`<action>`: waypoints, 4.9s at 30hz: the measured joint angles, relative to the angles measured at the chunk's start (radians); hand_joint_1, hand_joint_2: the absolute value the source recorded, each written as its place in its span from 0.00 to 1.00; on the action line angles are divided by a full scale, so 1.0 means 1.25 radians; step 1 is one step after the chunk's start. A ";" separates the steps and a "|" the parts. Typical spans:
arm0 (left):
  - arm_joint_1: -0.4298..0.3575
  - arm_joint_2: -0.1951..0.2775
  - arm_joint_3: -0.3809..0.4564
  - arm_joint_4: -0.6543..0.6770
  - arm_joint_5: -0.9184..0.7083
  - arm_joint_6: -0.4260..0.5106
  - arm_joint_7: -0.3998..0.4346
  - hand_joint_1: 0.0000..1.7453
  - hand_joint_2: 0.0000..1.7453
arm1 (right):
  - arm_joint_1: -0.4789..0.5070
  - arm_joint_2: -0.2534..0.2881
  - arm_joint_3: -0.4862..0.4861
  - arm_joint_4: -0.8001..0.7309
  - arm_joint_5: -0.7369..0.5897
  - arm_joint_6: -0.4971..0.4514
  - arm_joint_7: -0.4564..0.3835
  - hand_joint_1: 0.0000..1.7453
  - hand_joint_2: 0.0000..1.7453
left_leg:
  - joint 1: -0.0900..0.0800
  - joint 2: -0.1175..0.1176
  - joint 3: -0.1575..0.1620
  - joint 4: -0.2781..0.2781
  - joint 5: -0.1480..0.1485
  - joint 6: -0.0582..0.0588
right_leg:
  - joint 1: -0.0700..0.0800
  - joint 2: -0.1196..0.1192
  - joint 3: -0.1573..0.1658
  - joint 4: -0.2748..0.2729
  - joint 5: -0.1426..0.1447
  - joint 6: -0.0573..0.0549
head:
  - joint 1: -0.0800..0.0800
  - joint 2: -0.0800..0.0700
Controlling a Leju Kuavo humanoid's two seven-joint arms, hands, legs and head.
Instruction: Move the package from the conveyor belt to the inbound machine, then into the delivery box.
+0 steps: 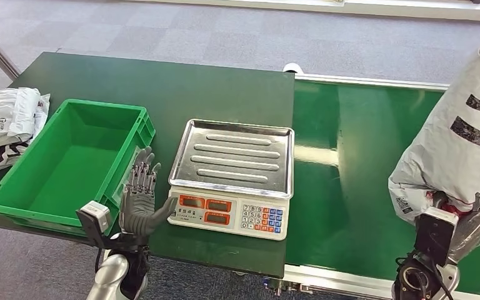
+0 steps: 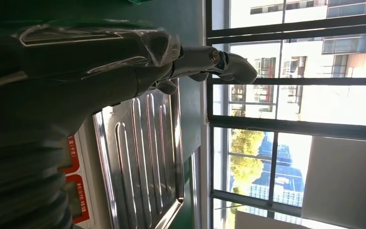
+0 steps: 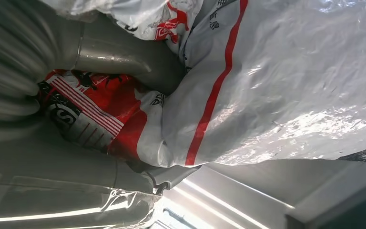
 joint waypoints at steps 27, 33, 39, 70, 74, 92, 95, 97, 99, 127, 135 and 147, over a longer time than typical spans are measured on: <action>-0.008 0.012 -0.027 -0.020 -0.058 0.141 -0.055 0.00 1.00 | -0.004 -0.070 0.531 -0.028 0.482 0.064 0.133 1.00 1.00 | 0.000 0.000 -0.001 0.000 0.000 0.000 | 0.000 0.000 -0.001 0.000 0.000 0.000 | 0.000 0.000; -0.013 0.013 -0.041 -0.014 -0.045 0.123 -0.063 0.00 1.00 | -0.108 -0.103 0.632 0.074 0.562 0.124 0.151 1.00 1.00 | 0.000 0.000 -0.001 0.000 0.000 0.000 | 0.000 0.000 -0.001 0.000 0.000 0.000 | 0.000 0.000; -0.018 0.015 -0.052 -0.004 -0.041 0.116 -0.064 0.00 1.00 | -0.207 -0.110 0.715 0.233 0.582 0.139 0.231 1.00 1.00 | 0.000 0.000 -0.001 0.000 0.001 0.000 | 0.000 0.000 -0.001 0.000 0.000 0.000 | 0.000 0.000; -0.067 0.017 -0.087 0.033 -0.041 0.132 -0.044 0.00 1.00 | -0.280 -0.098 0.715 0.270 0.337 0.141 0.190 1.00 1.00 | 0.000 0.000 -0.001 0.000 0.001 0.000 | 0.000 0.000 -0.002 0.000 0.000 0.000 | 0.000 0.000; -0.067 0.016 -0.087 0.035 -0.040 0.131 -0.045 0.00 1.00 | -0.277 -0.098 0.719 0.279 0.354 0.158 0.213 1.00 1.00 | 0.000 0.000 -0.001 0.000 0.001 0.000 | 0.000 0.000 -0.002 0.000 0.000 0.000 | 0.000 0.000; -0.066 0.014 -0.087 0.034 -0.041 0.133 -0.046 0.00 1.00 | -0.275 -0.096 0.739 0.322 0.430 0.216 0.285 0.52 1.00 | 0.000 0.000 -0.001 0.000 0.001 0.000 | 0.000 0.000 -0.002 0.000 0.000 0.000 | 0.000 0.000; -0.066 0.013 -0.087 0.035 -0.041 0.133 -0.046 0.00 1.00 | -0.276 -0.094 0.748 0.329 0.428 0.236 0.282 0.09 1.00 | 0.000 0.000 -0.001 0.000 0.001 0.000 | 0.000 0.000 -0.002 0.000 0.000 0.000 | 0.000 0.000; -0.066 0.012 -0.087 0.034 -0.041 0.133 -0.046 0.00 1.00 | -0.276 -0.093 0.752 0.333 0.427 0.240 0.283 0.07 1.00 | 0.000 0.000 -0.001 0.000 0.001 0.000 | 0.000 0.000 -0.002 0.000 0.000 0.000 | 0.000 0.000; -0.066 0.012 -0.087 0.034 -0.041 0.133 -0.046 0.00 1.00 | -0.276 -0.092 0.754 0.336 0.426 0.241 0.284 0.03 1.00 | 0.000 0.000 -0.001 0.000 0.001 0.000 | 0.000 0.000 -0.002 0.000 0.000 0.000 | 0.000 0.000; -0.053 0.011 -0.084 0.027 -0.045 0.146 -0.034 0.00 1.00 | -0.101 -0.102 0.619 0.134 0.090 0.136 0.147 0.00 1.00 | 0.000 0.000 -0.002 0.000 0.000 0.000 | 0.000 0.000 -0.002 0.000 0.000 0.000 | 0.000 0.000; -0.048 0.011 -0.084 0.024 -0.044 0.154 -0.034 0.00 1.00 | -0.011 -0.103 0.502 0.056 -0.070 0.150 0.085 0.00 1.00 | 0.000 0.000 -0.002 0.000 0.000 0.000 | 0.000 0.000 -0.002 0.000 0.000 0.000 | 0.000 0.000; -0.039 0.013 -0.092 0.016 -0.182 0.201 -0.022 0.00 1.00 | 0.109 -0.065 0.244 -0.037 -0.220 0.213 0.060 0.00 1.00 | 0.000 0.000 -0.002 0.000 0.000 0.000 | 0.000 0.000 -0.002 0.000 0.000 0.000 | 0.000 0.000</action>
